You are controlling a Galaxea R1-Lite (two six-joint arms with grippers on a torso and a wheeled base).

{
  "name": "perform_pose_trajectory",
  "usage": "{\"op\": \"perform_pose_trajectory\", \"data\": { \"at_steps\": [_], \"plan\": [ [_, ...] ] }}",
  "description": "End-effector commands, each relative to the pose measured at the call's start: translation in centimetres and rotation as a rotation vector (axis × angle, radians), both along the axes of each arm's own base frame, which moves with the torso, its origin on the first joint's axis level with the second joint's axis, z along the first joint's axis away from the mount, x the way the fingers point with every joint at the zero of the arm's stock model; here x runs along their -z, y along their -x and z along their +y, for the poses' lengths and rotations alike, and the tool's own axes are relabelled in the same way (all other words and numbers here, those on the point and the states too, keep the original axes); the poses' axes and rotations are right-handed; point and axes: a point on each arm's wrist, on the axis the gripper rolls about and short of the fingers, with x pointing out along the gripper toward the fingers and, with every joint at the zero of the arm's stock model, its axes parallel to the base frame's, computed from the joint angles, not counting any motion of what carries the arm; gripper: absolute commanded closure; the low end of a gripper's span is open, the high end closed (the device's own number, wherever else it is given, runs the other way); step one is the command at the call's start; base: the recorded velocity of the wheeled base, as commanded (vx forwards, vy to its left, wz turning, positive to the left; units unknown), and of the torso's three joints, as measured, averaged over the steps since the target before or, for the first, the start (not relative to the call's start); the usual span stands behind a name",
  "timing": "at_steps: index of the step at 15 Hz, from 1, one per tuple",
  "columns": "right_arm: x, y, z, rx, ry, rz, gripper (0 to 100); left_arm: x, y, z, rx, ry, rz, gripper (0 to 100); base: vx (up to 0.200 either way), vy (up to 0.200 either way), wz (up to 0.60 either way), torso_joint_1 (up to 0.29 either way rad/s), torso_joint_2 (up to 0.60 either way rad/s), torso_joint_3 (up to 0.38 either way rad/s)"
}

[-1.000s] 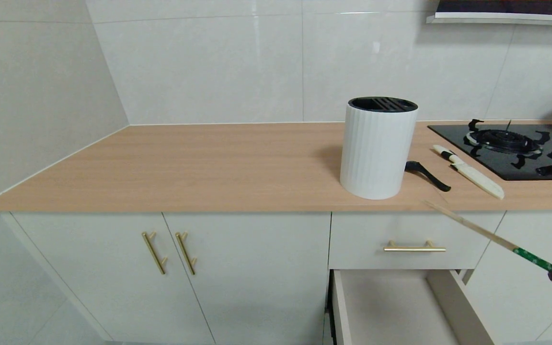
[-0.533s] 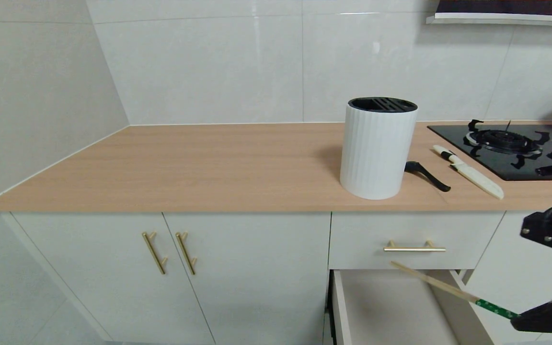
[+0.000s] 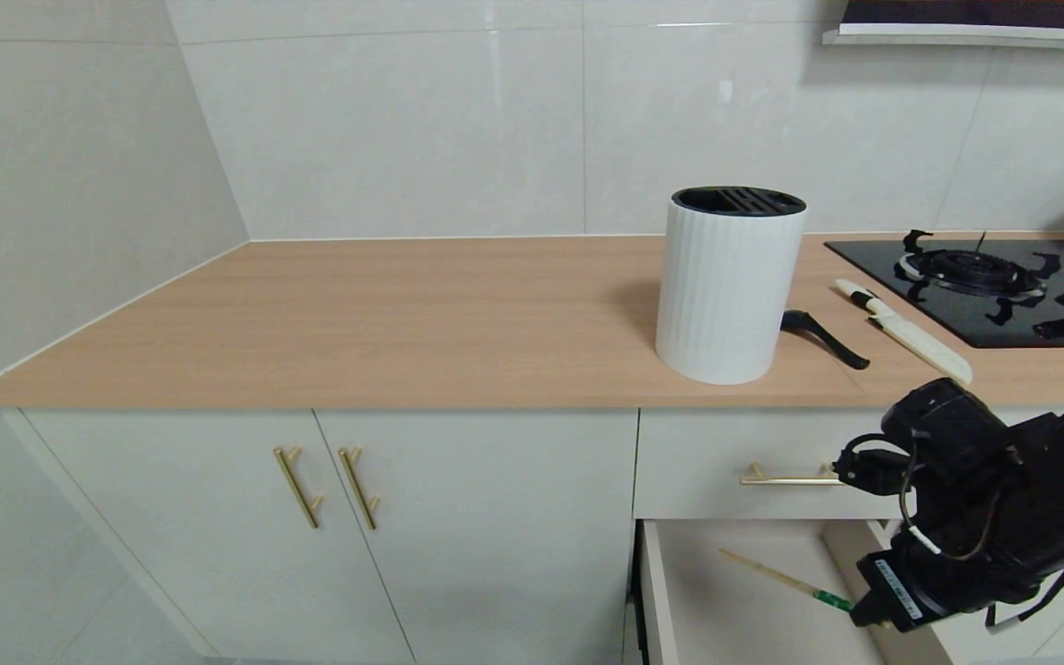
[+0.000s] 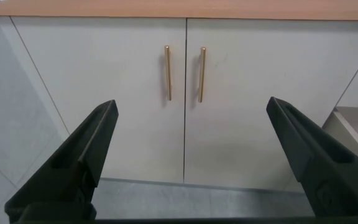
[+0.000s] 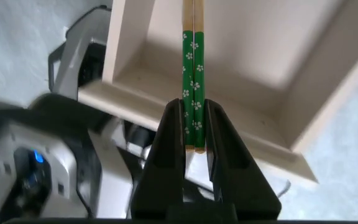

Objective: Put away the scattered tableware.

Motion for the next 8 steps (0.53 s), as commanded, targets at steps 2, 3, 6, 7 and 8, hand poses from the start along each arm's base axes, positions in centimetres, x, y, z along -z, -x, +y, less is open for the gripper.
{"op": "perform_pose_trajectory", "data": {
  "at_steps": [2, 3, 6, 7, 8],
  "plan": [
    [2.04, -0.55, 0.18, 0.003, 0.007, 0.049, 100, -0.01, -0.01, 0.0, -0.001, 0.001, 0.001, 0, 0.0, 0.0, 0.0, 0.0, 0.0, 0.0],
    [2.03, -0.41, 0.13, 0.003, 0.003, 0.037, 100, -0.01, -0.01, 0.0, -0.002, 0.001, 0.001, 0, 0.0, 0.0, 0.0, 0.0, 0.0, 0.0],
    [1.82, -0.29, 0.09, 0.004, -0.006, 0.008, 100, -0.01, -0.01, 0.0, -0.001, 0.001, 0.001, 0, 0.0, 0.0, 0.0, -0.121, 0.31, 0.186],
    [1.82, -0.3, 0.05, 0.005, -0.006, 0.008, 100, -0.01, -0.01, 0.0, -0.001, 0.001, 0.001, 0, 0.0, 0.0, 0.0, -0.178, 0.43, 0.266],
    [1.86, -0.33, 0.06, 0.005, -0.006, 0.008, 100, -0.01, -0.01, 0.0, -0.001, 0.001, 0.001, 0, 0.0, 0.0, 0.0, -0.173, 0.46, 0.266]
  ]
}}
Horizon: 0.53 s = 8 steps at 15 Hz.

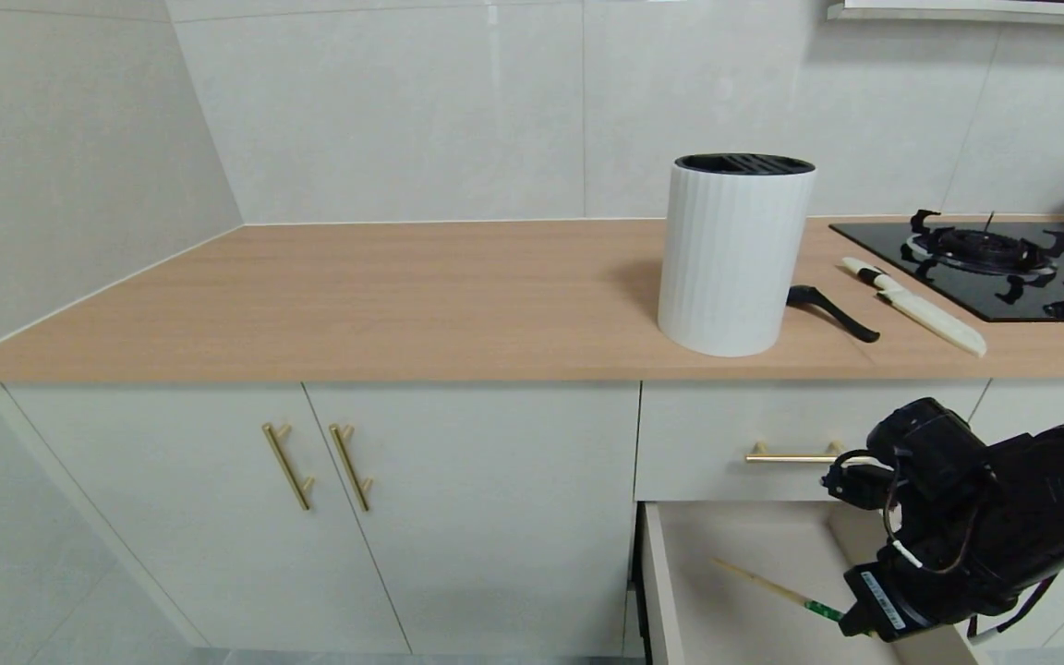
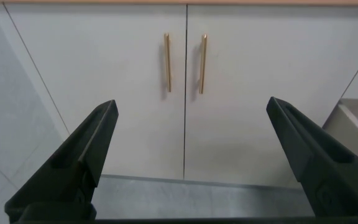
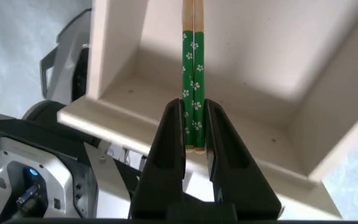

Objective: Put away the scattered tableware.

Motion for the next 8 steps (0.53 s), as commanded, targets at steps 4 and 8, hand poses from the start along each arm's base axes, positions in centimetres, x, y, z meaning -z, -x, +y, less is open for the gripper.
{"op": "perform_pose_trajectory", "data": {
  "at_steps": [4, 8],
  "plan": [
    [0.13, 0.08, -0.05, 0.002, -0.009, -0.03, 100, -0.01, -0.01, 0.0, 0.0, 0.0, 0.001, 0, 0.0, 0.0, 0.0, -0.173, 0.46, 0.289],
    [0.19, 0.11, -0.06, 0.003, -0.012, -0.043, 100, -0.01, -0.01, 0.0, 0.0, 0.0, 0.001, 0, 0.0, 0.0, 0.0, -0.154, 0.46, 0.306]
  ]
}}
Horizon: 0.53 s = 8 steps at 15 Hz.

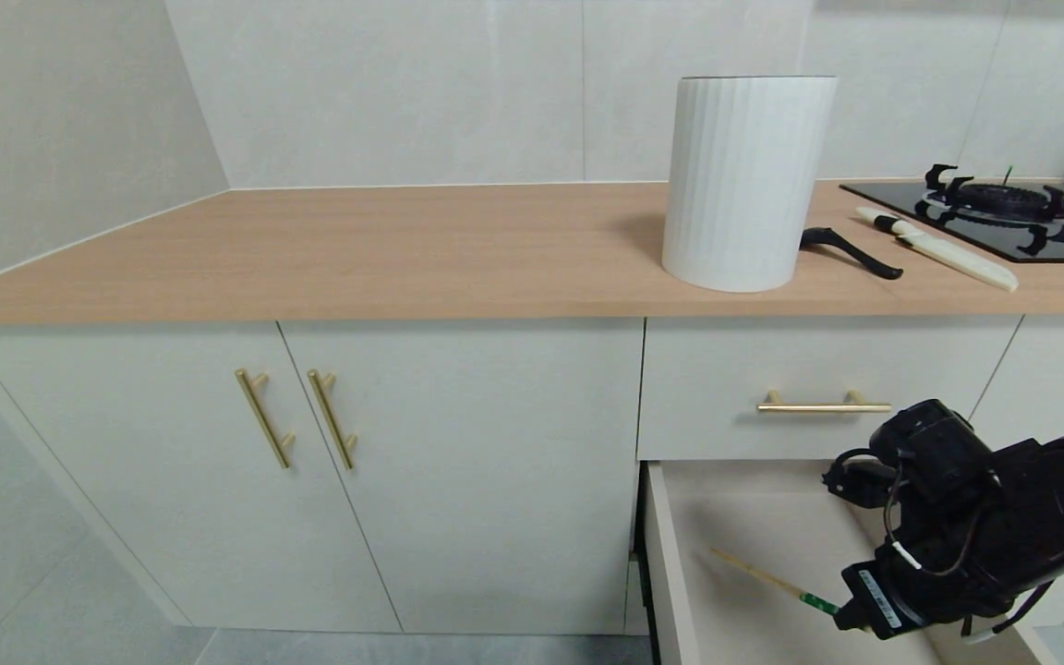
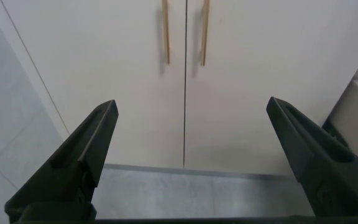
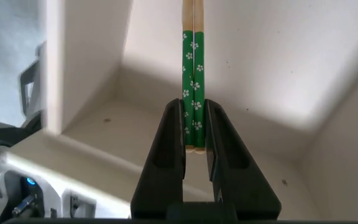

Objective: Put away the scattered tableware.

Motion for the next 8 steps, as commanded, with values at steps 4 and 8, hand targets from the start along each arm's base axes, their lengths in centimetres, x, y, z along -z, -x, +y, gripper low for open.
{"op": "perform_pose_trajectory", "data": {
  "at_steps": [4, 8],
  "plan": [
    [0.2, -0.1, 0.0, 0.0, -0.013, -0.037, 100, 0.0, 0.0, 0.0, -0.001, 0.0, 0.002, 0, 0.0, 0.0, 0.0, -0.082, 0.3, 0.225],
    [1.4, -1.3, 0.9, 0.08, -0.075, -0.184, 100, 0.0, 0.0, 0.0, -0.001, 0.0, 0.002, 0, 0.0, 0.0, 0.0, -0.004, 0.02, 0.012]
  ]
}}
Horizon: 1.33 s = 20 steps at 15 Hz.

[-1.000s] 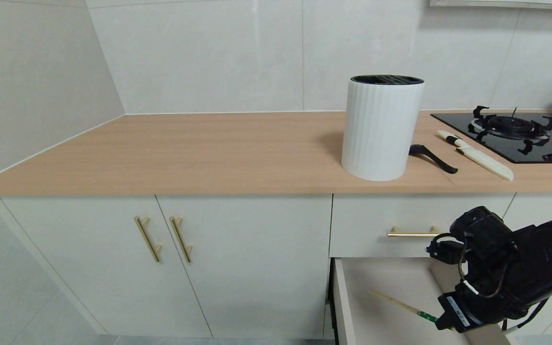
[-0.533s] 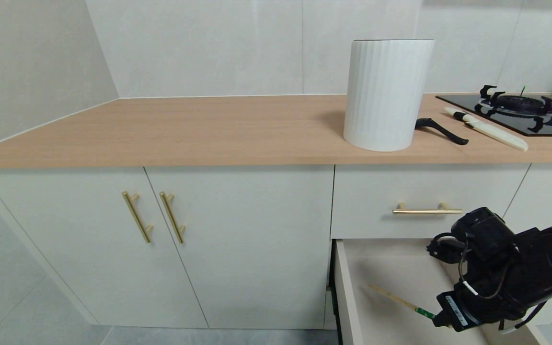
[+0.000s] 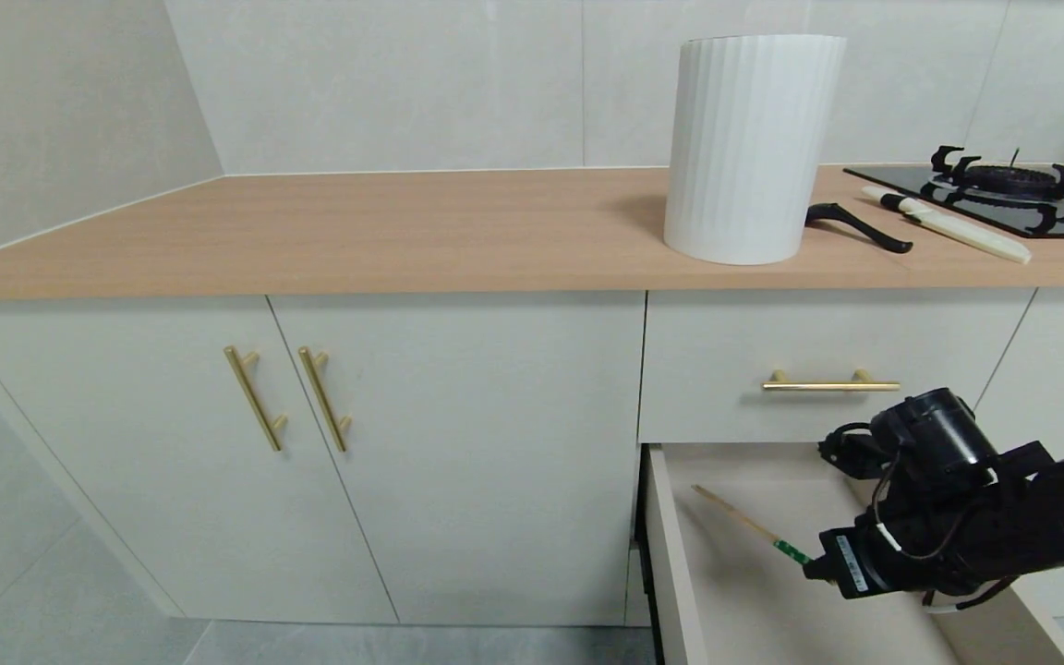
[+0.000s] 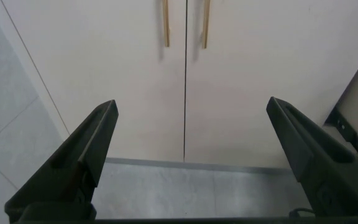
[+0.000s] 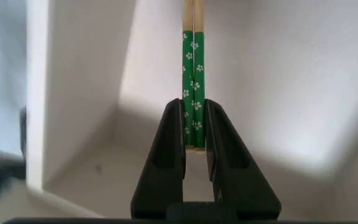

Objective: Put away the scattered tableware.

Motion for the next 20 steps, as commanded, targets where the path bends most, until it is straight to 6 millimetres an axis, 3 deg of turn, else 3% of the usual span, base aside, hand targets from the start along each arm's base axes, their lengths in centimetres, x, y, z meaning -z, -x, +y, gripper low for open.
{"op": "perform_pose_trajectory", "data": {
  "at_steps": [1, 3, 5, 7, 11, 14, 20],
  "plan": [
    [2.0, -0.5, 0.9, 0.06, 0.036, 0.015, 100, 0.0, 0.0, 0.0, -0.001, 0.001, 0.001, 0, 0.0, 0.0, 0.0, 0.0, 0.0, 0.0],
    [2.9, -1.2, 2.1, 0.141, 0.062, 0.025, 100, 0.0, 0.0, 0.0, -0.001, 0.001, 0.001, 0, 0.0, 0.0, 0.0, 0.0, 0.0, 0.0],
    [5.8, -1.6, 4.1, 0.191, 0.116, 0.09, 100, 0.0, 0.0, 0.0, -0.001, 0.001, 0.001, 0, 0.0, 0.0, 0.0, 0.0, 0.0, 0.0],
    [7.3, -2.8, 4.8, 0.264, 0.099, 0.081, 100, 0.0, 0.0, 0.0, -0.001, 0.001, 0.001, 0, 0.0, 0.0, 0.0, 0.0, 0.0, 0.0],
    [10.4, -2.5, 5.5, 0.258, 0.167, 0.14, 100, 0.0, 0.0, 0.0, -0.001, 0.001, 0.001, 0, 0.0, 0.0, 0.0, 0.0, 0.0, 0.0],
    [14.2, -2.9, 5.6, 0.285, 0.278, 0.114, 100, 0.0, 0.0, 0.0, -0.001, 0.001, 0.001, 0, 0.0, 0.0, 0.0, 0.0, 0.0, 0.0],
    [14.3, -3.0, 5.6, 0.278, 0.288, 0.095, 100, 0.0, 0.0, 0.0, -0.001, 0.001, 0.001, 0, 0.0, 0.0, 0.0, 0.0, 0.0, 0.0]
  ]
}}
